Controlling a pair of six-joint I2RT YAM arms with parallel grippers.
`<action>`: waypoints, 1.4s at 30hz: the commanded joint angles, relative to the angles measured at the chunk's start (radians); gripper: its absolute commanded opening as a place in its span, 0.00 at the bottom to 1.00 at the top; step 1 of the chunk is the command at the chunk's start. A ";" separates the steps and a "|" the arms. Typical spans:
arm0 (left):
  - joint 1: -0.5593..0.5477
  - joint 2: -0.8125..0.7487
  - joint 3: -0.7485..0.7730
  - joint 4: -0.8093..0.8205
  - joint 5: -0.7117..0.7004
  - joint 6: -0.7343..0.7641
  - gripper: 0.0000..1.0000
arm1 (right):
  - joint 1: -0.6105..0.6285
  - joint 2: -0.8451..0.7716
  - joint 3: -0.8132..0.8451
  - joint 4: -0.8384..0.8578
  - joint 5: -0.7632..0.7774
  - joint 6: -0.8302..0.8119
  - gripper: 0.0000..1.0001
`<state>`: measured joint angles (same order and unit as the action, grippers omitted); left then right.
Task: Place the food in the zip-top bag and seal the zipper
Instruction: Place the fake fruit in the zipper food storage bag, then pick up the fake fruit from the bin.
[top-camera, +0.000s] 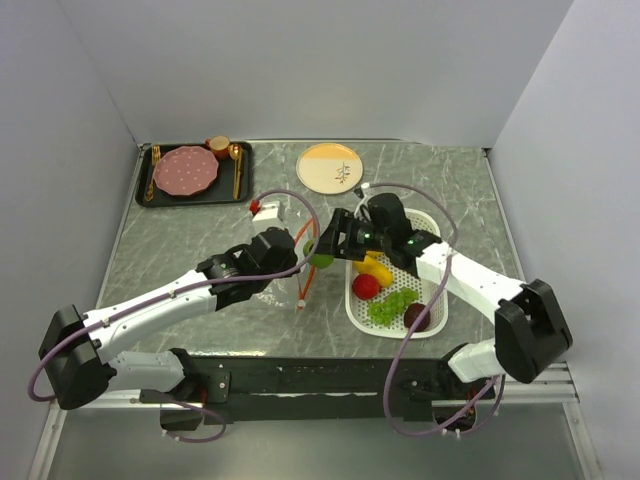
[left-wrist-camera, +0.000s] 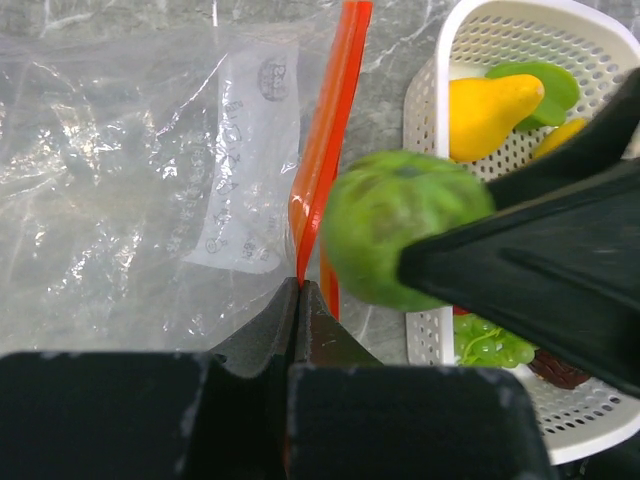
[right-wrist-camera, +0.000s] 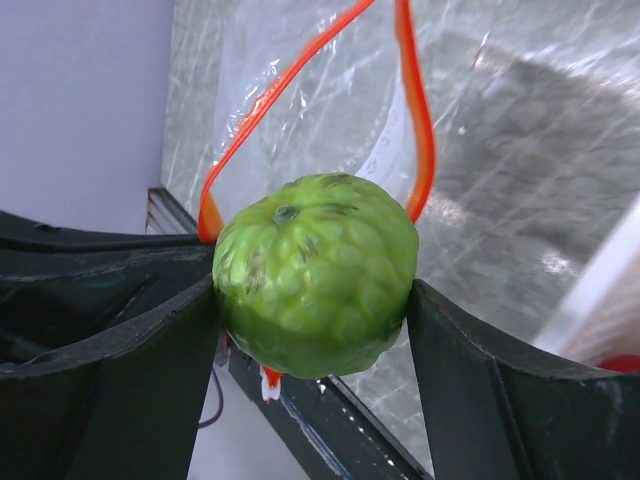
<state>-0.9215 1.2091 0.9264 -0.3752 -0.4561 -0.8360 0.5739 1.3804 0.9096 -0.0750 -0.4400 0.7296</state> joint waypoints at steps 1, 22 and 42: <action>0.003 -0.013 0.031 0.058 0.030 -0.005 0.01 | 0.032 0.058 0.051 0.107 -0.031 0.027 0.24; 0.004 -0.075 0.005 -0.002 -0.038 -0.034 0.01 | 0.073 0.031 0.107 -0.040 0.159 -0.045 1.00; 0.004 -0.065 0.005 -0.005 -0.023 -0.043 0.01 | -0.157 -0.104 -0.018 -0.416 0.491 -0.222 1.00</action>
<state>-0.9195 1.1545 0.9257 -0.3866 -0.4755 -0.8764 0.4202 1.2613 0.9092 -0.4274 0.0616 0.5938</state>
